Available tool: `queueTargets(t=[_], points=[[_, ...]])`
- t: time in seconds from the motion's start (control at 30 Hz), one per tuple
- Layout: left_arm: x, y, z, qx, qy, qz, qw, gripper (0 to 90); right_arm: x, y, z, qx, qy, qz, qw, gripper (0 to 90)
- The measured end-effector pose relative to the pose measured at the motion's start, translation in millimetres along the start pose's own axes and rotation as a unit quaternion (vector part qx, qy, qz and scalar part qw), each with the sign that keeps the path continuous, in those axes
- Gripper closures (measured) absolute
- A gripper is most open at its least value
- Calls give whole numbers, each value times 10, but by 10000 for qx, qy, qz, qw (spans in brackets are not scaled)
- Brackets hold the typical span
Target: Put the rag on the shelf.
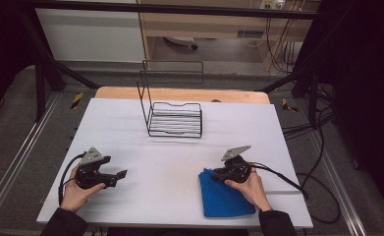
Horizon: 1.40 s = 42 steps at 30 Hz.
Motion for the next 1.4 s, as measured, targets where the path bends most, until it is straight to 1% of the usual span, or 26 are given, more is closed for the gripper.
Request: queueTargets(t=[0.1, 0.17, 0.27, 0.3, 0.33, 0.47, 0.5, 0.6, 0.77, 0.97, 1.0, 1.03, 1.07, 1.1, 1.2, 1.27, 1.3, 1.33, 1.37, 1.4], points=[[1, 3, 2, -1, 5, -7, 10000, 121, -1, 1, 9, -89, -53, 28, 9999, 811], [4, 4, 5, -6, 14, 2, 10000, 121, -6, 10, 12, -126, -91, 34, 9999, 823], [5, 7, 9, -7, 31, -19, 10000, 122, -16, 31, 35, -74, 20, -43, 10000, 830], [4, 6, 10, -13, 34, -18, 10000, 122, -16, 31, 35, -74, 20, -43, 10000, 830], [4, 6, 13, -17, 24, -7, 10000, 123, -38, 59, 58, -25, 126, -100, 9999, 833], [3, 0, 10, -29, 18, 9, 10000, 123, -134, 112, 121, -15, 418, -359, 9985, 834], [3, 0, 10, -29, 18, 9, 10000, 123, -157, 118, 133, -24, 469, -379, 9982, 835], [5, 4, 14, -39, 25, 2, 10000, 123, -284, 102, 174, 19, 768, -423, 9962, 835], [9, 12, 22, -61, 57, -22, 10000, 124, -542, -8, 266, -21, 1112, -442, 9928, 834], [7, 15, 20, -66, 44, -26, 10000, 124, -858, -176, 370, -112, 1437, -413, 9887, 834], [6, 15, 20, -65, 43, -23, 10000, 124, -898, -208, 392, -154, 1485, -418, 9879, 834], [6, 14, 19, -63, 40, -20, 10000, 124, -898, -208, 392, -154, 1485, -418, 9879, 834], [6, 13, 19, -65, 41, -18, 10000, 124, -965, -278, 440, -239, 1614, -412, 9857, 833], [5, 13, 18, -64, 40, -17, 10000, 124, -992, -317, 458, -275, 1674, -415, 9846, 832], [2, 12, 13, -62, 27, -2, 10000, 125, -1045, -436, 487, -274, 1756, -314, 9836, 828], [2, 11, 12, -59, 27, 1, 10000, 125, -1055, -497, 479, -298, 1741, -271, 9839, 812], [0, 8, 10, -57, 22, 9, 10000, 125, -1055, -497, 479, -298, 1741, -271, 9839, 812], [-2, 6, 10, -55, 21, 25, 10000, 126, -1053, -526, 469, -242, 1725, -286, 9843, 794], [-7, 2, 0, -50, 52, 34, 10000, 126, -1046, -546, 465, -197, 1703, -332, 9846, 703], [-11, 2, -7, -50, 60, 23, 10000, 126, -1051, -533, 468, -104, 1651, -428, 9853, 621]])
Point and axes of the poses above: each handheld gripper's, and its own axes: y roughly backward along the jaws, x roughly out of its underside, z roughly to its left, the point moved 1 cm from there along -y, roughly forward along the jaws, and after that the axes turned 12 degrees about z, right-handed, at the moved point
